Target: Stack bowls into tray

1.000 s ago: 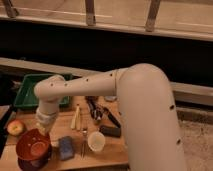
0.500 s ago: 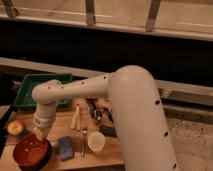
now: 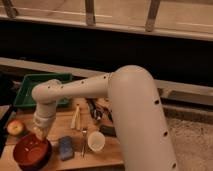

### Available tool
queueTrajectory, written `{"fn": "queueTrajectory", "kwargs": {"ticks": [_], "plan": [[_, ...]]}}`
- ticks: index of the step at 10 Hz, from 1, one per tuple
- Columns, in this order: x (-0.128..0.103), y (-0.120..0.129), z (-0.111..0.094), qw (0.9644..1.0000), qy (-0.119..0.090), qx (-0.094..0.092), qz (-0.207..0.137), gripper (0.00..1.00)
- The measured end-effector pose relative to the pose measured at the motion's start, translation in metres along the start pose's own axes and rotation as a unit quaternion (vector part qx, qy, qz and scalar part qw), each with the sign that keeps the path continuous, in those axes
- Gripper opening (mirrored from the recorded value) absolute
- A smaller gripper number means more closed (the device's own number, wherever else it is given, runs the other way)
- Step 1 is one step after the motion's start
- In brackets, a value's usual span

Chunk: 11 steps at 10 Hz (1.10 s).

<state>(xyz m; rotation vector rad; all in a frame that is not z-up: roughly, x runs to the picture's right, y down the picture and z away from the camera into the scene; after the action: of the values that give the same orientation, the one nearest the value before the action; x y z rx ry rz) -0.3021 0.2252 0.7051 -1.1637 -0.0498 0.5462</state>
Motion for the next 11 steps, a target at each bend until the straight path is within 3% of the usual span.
{"fn": "queueTrajectory", "kwargs": {"ticks": [2, 4, 5, 11], "plan": [[0.0, -0.002, 0.021, 0.9998, 0.009, -0.016, -0.003, 0.19], [0.0, -0.002, 0.029, 0.9996, 0.012, -0.024, -0.008, 0.11], [0.0, -0.001, 0.031, 0.9995, 0.015, -0.025, -0.01, 0.13], [0.002, 0.006, 0.017, 0.9998, 0.013, -0.006, -0.013, 0.72]]}}
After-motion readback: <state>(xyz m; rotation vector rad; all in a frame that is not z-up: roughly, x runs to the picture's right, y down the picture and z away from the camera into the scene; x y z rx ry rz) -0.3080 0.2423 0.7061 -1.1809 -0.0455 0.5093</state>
